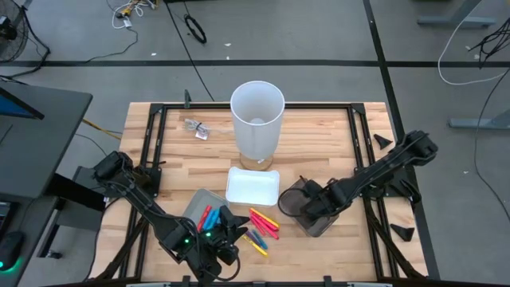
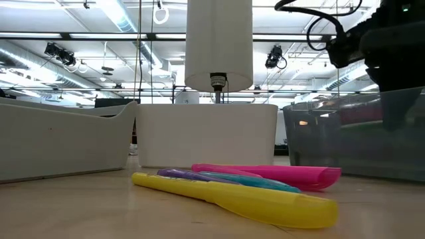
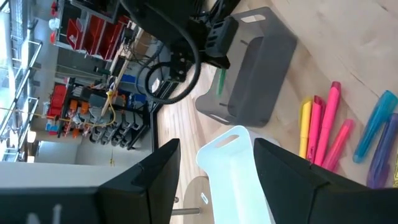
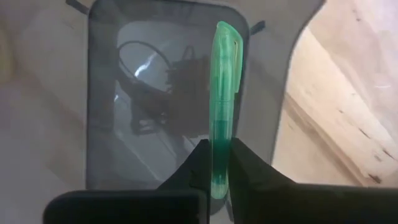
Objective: Pick & Place Markers
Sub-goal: Put the green pen in the black bin
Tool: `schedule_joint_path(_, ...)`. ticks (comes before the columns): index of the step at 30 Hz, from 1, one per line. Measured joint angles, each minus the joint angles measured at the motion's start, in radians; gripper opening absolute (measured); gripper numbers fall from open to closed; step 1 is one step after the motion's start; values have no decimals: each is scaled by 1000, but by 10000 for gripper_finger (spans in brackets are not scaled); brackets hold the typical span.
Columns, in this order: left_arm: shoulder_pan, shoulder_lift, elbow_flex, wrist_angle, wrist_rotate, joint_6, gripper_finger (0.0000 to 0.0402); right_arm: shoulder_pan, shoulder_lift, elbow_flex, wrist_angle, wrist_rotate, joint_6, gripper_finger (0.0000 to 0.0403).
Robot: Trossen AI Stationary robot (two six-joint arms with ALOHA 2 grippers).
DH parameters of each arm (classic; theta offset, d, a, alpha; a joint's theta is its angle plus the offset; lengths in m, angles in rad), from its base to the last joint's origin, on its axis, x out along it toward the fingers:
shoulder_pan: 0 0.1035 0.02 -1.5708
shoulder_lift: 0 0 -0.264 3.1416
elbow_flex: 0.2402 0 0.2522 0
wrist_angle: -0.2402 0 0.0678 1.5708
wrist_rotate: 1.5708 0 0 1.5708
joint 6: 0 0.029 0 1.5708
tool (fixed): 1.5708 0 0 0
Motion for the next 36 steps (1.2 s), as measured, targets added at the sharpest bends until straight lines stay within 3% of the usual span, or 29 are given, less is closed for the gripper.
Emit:
schedule_joint_path(17, 0, 0, 0, -20, 0, -36, 211, 76, 91, 0, 24, 30, 58, 25)
schedule_joint_path(36, -3, 0, 0, -23, 0, -45, 211, 76, 150, 0, 33, 53, 50, 25)
